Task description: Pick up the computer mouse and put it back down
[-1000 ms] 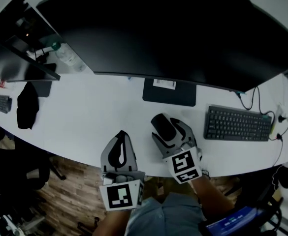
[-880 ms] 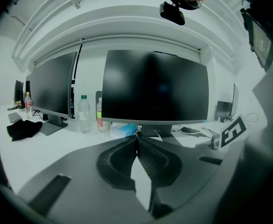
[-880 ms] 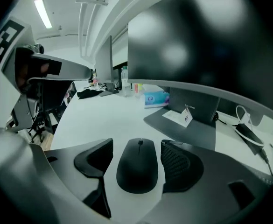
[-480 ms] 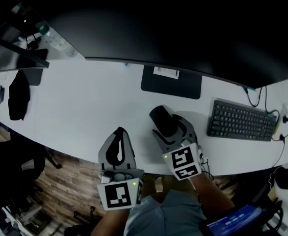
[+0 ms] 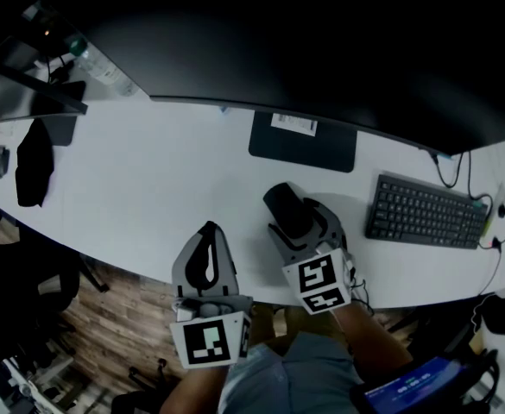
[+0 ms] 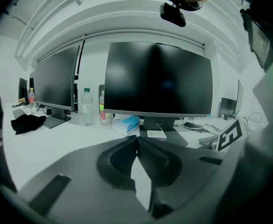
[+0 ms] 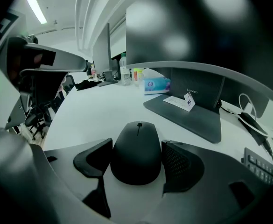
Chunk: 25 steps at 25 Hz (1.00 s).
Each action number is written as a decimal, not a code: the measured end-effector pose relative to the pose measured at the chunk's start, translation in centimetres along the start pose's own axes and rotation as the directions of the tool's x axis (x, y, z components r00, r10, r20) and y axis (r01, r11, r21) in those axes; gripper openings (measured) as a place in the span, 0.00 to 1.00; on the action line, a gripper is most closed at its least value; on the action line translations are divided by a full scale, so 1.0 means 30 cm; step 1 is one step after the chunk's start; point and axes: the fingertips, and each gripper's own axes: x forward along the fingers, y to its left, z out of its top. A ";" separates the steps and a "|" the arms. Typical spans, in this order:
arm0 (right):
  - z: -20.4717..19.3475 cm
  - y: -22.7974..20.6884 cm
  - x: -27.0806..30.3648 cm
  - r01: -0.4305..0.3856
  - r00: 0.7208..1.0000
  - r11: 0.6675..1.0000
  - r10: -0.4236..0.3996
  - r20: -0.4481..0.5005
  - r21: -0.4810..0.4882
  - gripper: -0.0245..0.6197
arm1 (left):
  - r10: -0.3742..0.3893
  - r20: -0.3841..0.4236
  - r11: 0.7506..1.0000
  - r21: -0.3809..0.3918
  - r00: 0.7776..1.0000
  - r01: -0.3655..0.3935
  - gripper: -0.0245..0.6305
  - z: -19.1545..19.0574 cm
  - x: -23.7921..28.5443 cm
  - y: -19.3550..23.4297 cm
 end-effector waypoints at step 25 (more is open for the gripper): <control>0.080 0.037 -0.046 -0.007 0.999 1.000 0.006 0.053 0.015 0.51 | 0.039 0.078 0.999 0.023 0.996 -0.041 0.05 0.109 -0.101 0.061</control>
